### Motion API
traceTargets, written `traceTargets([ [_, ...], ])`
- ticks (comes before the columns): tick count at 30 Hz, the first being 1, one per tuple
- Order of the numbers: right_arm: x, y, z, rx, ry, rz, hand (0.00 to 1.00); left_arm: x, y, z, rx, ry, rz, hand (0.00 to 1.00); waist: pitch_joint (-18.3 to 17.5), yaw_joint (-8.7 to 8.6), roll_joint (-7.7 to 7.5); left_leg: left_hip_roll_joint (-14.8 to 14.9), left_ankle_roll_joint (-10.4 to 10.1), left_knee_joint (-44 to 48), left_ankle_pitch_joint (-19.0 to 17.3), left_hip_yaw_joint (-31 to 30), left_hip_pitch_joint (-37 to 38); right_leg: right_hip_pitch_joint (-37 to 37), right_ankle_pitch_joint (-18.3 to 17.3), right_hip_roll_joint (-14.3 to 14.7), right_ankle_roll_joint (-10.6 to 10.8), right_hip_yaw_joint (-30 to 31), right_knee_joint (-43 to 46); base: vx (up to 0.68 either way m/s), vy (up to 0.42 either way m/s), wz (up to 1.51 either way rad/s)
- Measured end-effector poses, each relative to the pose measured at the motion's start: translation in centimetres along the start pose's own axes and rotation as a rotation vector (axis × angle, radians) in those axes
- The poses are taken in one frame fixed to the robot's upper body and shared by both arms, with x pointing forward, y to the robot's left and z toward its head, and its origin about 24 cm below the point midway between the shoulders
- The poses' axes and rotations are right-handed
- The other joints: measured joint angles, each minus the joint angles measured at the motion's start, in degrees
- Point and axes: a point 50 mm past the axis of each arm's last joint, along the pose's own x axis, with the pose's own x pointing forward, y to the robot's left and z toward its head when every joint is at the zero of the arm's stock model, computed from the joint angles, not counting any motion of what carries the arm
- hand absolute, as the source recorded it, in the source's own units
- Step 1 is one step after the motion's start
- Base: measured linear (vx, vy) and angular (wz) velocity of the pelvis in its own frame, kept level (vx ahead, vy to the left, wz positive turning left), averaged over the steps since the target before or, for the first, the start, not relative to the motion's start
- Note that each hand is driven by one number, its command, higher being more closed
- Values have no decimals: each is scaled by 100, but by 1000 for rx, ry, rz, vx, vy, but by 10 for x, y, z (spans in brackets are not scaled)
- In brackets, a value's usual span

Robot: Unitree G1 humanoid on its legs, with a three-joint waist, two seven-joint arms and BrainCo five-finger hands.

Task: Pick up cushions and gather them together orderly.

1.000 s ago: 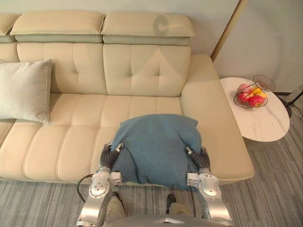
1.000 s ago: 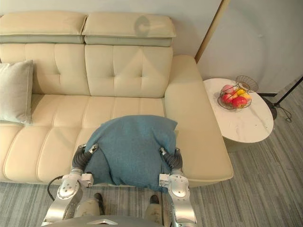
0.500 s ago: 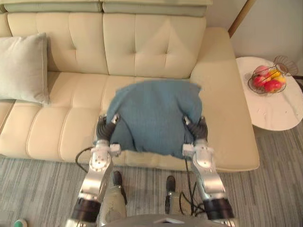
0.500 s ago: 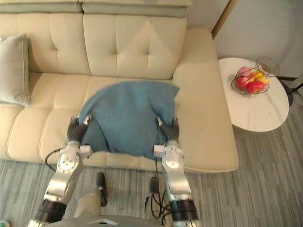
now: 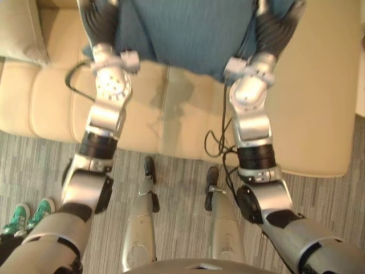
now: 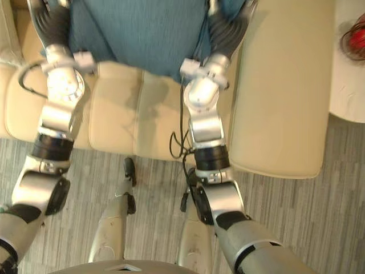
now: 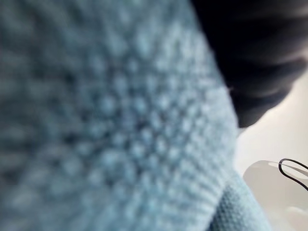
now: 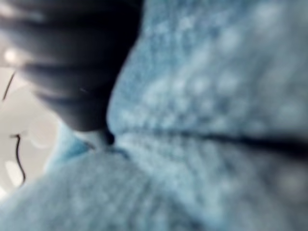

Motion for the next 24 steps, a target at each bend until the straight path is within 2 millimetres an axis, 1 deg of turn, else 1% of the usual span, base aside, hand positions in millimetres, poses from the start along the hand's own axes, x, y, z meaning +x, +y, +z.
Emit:
traceTargets([
  [2,14,3,9,9,-8,-41,100,13,-7,13,-11,-28,4,100,95,-8,0,-4,0,-88,82,-53,-73,-96,-33,-10,-38,-77,56,-9,-48,17],
  [3,25,4,19,23,-28,-71,100,23,-12,24,-22,-48,9,0,114,-6,9,-6,-3,-123,143,-78,-229,-254,-73,-23,-56,-118,130,1,-53,19],
  [4,28,6,22,25,-35,-76,0,26,-12,28,-27,-52,15,0,115,-5,7,-7,-5,-156,176,-79,-277,-323,-87,-28,-64,-126,163,5,-62,17],
  [7,48,13,48,90,-67,-128,0,44,-9,50,-65,-90,77,0,165,10,39,-16,-32,-450,495,-83,-556,-724,-135,-50,-112,-227,307,20,-51,14],
  [10,62,13,55,113,-52,-149,0,54,-9,59,-75,-97,95,0,223,37,45,-10,-21,-497,555,-85,-784,-976,-198,-70,-145,-288,445,38,-57,14],
  [13,67,18,50,157,20,-140,0,61,0,59,-43,-94,108,0,298,46,42,-10,-80,-498,623,-78,-1015,-1196,-198,-73,-146,-292,454,55,-67,3],
  [15,67,19,36,135,81,-128,0,65,5,50,-2,-64,91,0,353,40,50,-1,-104,-497,644,-78,-1176,-1336,-195,-72,-147,-315,448,66,-69,2],
  [17,67,19,31,131,106,-108,0,66,8,48,12,-58,79,0,495,26,49,4,-142,-497,672,-71,-1202,-1334,-190,-73,-149,-336,417,49,-67,3],
  [19,63,17,21,107,123,-94,0,64,16,37,29,-30,77,0,604,18,48,18,-142,-497,672,-57,-1223,-1337,-189,-67,-150,-353,387,52,-96,-1],
  [21,54,14,6,66,150,-70,0,53,29,8,63,48,77,0,611,-7,48,23,-142,-497,672,-5,-1237,-1340,-185,-62,-150,-340,335,45,-108,-4],
  [24,44,13,-4,44,161,-28,0,31,48,-32,113,166,78,0,615,-48,43,31,-143,-498,671,130,-1237,-1370,-171,-22,-152,-242,293,20,-106,-9],
])
